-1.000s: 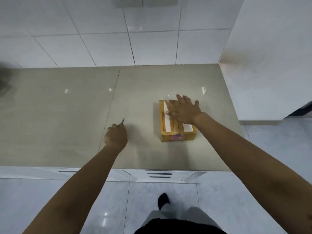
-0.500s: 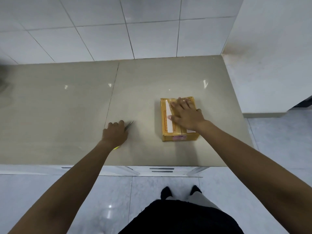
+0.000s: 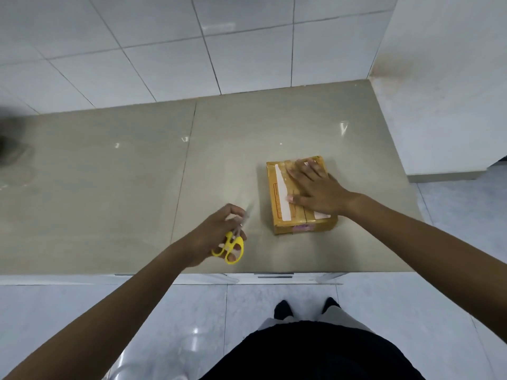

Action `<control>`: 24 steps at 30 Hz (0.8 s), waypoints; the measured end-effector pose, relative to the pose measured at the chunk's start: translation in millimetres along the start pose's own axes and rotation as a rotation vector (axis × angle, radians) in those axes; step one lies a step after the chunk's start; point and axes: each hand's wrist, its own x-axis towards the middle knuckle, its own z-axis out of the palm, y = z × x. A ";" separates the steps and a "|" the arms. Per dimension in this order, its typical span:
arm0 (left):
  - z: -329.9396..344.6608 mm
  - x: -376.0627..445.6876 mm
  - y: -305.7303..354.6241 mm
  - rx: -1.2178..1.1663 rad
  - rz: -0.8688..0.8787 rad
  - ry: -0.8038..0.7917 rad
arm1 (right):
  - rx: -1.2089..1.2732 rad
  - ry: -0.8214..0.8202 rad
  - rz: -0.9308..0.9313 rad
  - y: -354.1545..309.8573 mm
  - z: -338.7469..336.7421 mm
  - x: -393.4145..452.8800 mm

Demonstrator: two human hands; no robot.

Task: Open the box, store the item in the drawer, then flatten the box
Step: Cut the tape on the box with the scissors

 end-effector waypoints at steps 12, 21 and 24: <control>18.0 31.6 -9.7 0.966 0.576 0.103 | -0.046 -0.022 -0.009 0.6 1.1 -3.0; 35.3 42.1 -20.2 0.893 0.766 0.163 | 0.000 -0.002 0.002 0.7 3.2 -1.0; 58.5 42.4 -22.0 0.901 0.800 0.221 | 0.057 -0.003 0.009 0.9 -0.5 -1.7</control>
